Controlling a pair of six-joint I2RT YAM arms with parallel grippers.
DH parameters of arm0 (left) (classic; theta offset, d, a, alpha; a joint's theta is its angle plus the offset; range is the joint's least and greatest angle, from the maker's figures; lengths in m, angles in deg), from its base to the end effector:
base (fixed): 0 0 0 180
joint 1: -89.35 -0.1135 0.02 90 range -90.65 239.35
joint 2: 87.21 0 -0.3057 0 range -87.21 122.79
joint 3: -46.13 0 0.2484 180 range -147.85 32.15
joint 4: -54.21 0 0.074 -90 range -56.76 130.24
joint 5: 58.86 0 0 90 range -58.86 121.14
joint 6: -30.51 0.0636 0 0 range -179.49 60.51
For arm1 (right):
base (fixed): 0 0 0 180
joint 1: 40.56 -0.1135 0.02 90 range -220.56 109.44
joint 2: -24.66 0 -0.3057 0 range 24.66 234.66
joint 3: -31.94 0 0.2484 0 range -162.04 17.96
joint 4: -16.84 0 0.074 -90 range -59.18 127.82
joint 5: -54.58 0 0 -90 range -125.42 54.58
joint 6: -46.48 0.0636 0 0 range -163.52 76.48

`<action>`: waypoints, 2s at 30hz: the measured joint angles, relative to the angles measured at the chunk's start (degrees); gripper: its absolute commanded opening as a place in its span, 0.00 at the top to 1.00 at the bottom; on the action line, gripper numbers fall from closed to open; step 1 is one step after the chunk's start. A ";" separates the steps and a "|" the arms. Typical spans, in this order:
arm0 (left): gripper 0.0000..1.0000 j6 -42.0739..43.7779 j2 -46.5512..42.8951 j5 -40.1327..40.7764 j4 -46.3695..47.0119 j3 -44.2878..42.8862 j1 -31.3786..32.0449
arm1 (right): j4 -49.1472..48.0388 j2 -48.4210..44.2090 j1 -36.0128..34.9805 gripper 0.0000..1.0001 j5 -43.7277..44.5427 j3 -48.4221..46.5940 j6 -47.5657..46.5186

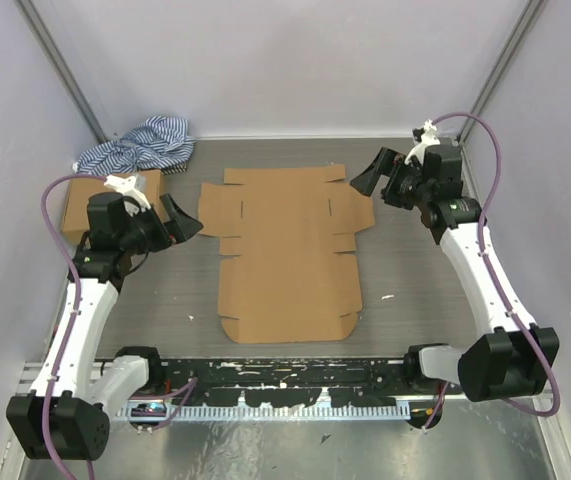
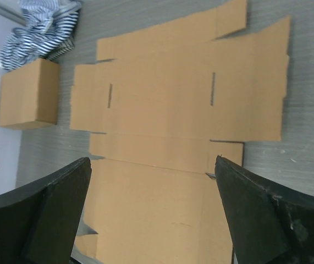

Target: Fold the paper box

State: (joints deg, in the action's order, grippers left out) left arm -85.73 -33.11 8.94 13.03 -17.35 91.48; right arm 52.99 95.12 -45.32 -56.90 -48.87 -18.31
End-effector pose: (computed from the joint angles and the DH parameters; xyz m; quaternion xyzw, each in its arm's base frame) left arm 0.1977 -0.0314 0.3316 -0.0875 0.8581 -0.2800 0.4215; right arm 0.2791 0.0466 0.3883 0.0503 0.8366 0.2875 0.4635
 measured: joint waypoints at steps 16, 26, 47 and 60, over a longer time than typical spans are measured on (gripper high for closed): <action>0.55 -8.59 8.02 -8.20 10.64 4.17 0.85 | 7.74 10.03 -0.90 0.23 12.17 3.48 -0.90; 0.41 -7.91 16.24 -5.44 9.25 4.59 5.33 | 8.90 20.00 -6.49 0.17 16.48 4.07 -1.38; 0.41 -6.82 21.46 -1.99 4.57 5.05 7.78 | 1.73 32.17 -7.91 0.27 13.92 3.02 -2.64; 0.41 -6.58 21.46 -0.96 3.65 5.68 7.78 | 1.31 33.42 -11.82 0.38 15.26 1.29 -2.45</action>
State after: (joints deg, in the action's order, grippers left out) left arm -92.31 -11.64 7.98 16.68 -11.66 99.26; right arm 54.31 128.54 -57.14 -41.64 -47.58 -20.76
